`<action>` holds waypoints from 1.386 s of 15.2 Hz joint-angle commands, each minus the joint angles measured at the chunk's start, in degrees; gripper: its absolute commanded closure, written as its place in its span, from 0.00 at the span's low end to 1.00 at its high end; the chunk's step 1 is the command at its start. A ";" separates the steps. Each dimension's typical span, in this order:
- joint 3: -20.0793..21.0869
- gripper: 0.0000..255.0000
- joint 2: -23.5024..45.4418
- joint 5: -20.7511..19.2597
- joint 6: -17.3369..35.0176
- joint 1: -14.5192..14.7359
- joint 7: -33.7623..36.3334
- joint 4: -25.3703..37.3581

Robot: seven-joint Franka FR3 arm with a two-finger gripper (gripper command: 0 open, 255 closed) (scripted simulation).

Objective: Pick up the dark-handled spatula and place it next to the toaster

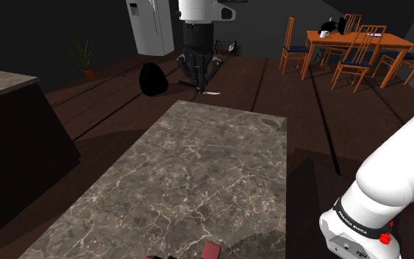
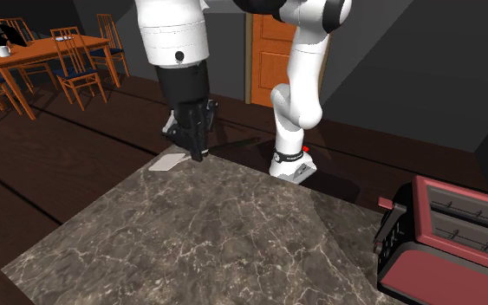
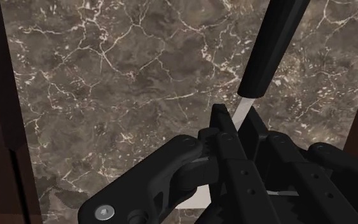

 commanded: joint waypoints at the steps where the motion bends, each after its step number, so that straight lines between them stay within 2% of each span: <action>1: 0.04 1.00 0.36 -0.20 -1.38 -0.01 0.22 1.68; 8: 2.30 1.00 -9.05 5.41 -1.11 3.33 4.73 -5.96; 15: 5.54 1.00 -16.07 10.34 -1.79 7.26 10.84 -10.09; 21: 6.32 1.00 -17.42 11.45 1.78 7.99 10.83 -14.72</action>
